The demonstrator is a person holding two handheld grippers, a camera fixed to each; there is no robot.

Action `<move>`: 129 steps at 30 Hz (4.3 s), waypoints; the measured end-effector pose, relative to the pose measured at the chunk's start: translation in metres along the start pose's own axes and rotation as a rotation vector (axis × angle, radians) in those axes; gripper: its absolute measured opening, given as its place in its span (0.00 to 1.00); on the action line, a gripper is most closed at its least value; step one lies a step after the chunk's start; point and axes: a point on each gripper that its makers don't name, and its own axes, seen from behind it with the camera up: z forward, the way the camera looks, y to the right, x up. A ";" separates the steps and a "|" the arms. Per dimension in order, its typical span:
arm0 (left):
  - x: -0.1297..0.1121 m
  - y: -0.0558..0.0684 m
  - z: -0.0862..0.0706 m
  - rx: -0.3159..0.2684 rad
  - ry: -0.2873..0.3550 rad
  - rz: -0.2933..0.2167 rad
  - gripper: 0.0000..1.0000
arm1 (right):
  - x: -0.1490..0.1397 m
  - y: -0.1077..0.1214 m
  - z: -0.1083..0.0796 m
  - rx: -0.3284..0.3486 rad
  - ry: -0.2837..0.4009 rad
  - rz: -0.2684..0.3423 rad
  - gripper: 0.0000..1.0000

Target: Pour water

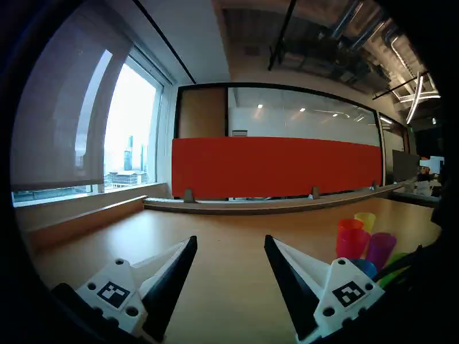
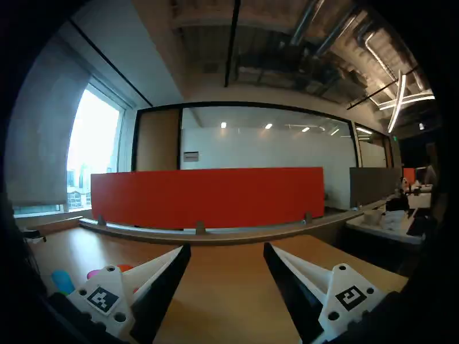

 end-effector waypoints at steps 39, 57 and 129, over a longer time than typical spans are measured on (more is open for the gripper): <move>-0.006 0.001 0.003 -0.003 -0.014 0.004 0.94 | 0.003 -0.006 -0.005 0.027 0.040 -0.009 0.98; -0.007 0.002 0.003 -0.002 -0.014 0.004 0.94 | -0.043 -0.011 -0.001 0.051 0.034 0.006 0.99; -0.006 0.001 0.003 -0.003 -0.014 0.004 0.94 | -0.093 -0.010 0.008 0.039 -0.070 -0.027 0.99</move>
